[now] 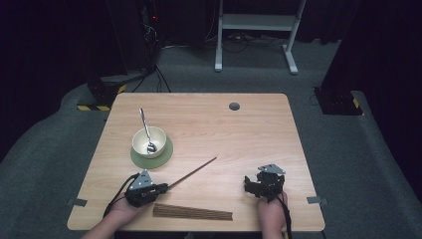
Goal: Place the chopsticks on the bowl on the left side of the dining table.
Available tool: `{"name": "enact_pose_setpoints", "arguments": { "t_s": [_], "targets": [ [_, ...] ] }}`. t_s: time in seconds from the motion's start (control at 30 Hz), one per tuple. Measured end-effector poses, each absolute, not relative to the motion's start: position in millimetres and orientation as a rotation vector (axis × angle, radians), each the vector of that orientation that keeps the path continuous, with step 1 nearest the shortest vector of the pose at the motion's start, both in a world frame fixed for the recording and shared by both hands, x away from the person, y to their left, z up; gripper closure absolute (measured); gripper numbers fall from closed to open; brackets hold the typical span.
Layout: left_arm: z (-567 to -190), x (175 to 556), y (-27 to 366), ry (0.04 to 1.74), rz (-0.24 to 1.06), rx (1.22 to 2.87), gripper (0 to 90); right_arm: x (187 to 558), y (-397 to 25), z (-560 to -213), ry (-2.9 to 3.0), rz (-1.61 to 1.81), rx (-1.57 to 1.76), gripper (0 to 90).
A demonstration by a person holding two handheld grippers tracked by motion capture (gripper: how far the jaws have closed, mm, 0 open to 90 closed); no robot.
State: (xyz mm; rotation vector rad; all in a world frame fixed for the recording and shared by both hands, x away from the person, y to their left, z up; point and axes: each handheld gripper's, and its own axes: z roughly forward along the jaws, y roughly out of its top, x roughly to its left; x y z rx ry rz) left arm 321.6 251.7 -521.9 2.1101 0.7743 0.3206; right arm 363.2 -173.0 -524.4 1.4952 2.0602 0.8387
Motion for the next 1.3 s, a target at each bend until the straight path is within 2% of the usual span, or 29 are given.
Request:
{"name": "enact_pose_setpoints", "arguments": {
  "t_s": [0.47,0.93,1.3],
  "targets": [
    [-495.9,320.2,273.1,0.782,0.37,1.928,84.2,363.2,-173.0,-524.5,2.06,0.838,1.493,10.8],
    [-483.3,321.9,286.9,0.778,0.411,1.875,84.2,363.4,-172.4,-524.4,2.061,0.834,1.49,10.5],
    [-475.6,329.0,306.4,0.849,0.455,1.821,84.2,363.1,-172.1,-524.4,2.065,0.834,1.486,10.7]
  ]
}}
